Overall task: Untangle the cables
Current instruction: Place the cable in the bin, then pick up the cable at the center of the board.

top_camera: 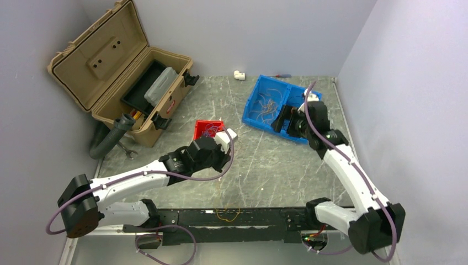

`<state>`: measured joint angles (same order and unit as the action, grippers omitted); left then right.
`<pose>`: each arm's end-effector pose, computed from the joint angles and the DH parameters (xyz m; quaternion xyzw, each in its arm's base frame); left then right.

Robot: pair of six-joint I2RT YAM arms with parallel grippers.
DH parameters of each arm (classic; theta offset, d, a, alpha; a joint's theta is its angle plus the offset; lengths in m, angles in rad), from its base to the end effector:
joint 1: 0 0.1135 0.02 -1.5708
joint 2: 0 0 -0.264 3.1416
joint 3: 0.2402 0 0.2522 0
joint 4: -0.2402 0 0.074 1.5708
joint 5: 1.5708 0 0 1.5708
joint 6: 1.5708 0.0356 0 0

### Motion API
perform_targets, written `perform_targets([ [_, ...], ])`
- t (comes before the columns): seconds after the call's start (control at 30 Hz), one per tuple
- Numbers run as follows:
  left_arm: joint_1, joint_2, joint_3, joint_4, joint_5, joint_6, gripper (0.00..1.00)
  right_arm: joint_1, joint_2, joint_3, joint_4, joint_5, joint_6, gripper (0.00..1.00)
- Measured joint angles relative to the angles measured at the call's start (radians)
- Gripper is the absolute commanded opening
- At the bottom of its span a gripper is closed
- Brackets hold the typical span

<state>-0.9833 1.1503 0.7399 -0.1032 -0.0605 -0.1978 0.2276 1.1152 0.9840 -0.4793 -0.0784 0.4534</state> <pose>0.1438 -0.2120 0.2580 0.3163 0.8032 -0.2590 0.4333 0.2373 0.0578 0.3152 0.0819 0.8826 0.1869 0.4235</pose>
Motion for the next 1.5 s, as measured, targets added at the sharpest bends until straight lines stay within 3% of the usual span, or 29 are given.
perform_targets([
  [0.17,0.011,0.035,0.069,-0.006,0.0,0.01,0.0,0.114,-0.141,-0.191,0.055,-0.097,0.003,0.96],
  [0.43,0.064,0.04,0.089,-0.015,0.011,0.019,0.0,0.41,-0.312,-0.488,0.279,-0.229,0.028,0.95],
  [0.6,0.084,0.031,0.089,-0.019,0.019,0.019,0.0,0.589,-0.299,-0.529,0.358,-0.203,0.069,0.98],
  [0.83,0.085,0.021,0.055,-0.015,0.036,0.015,0.0,0.882,-0.25,-0.588,0.492,-0.101,0.116,0.95],
  [1.07,0.085,0.017,0.04,-0.023,0.042,0.011,0.0,1.041,-0.097,-0.592,0.627,0.018,0.146,0.88],
  [1.13,0.085,0.01,0.04,-0.023,0.044,0.011,0.0,1.058,-0.058,-0.592,0.661,0.049,0.153,0.8],
  [1.43,0.086,-0.01,0.032,-0.023,0.046,0.011,0.0,1.074,0.022,-0.592,0.72,0.168,0.172,0.01],
  [1.5,0.086,-0.01,0.032,-0.025,0.046,0.011,0.0,1.074,0.003,-0.592,0.71,0.204,0.18,0.0],
])
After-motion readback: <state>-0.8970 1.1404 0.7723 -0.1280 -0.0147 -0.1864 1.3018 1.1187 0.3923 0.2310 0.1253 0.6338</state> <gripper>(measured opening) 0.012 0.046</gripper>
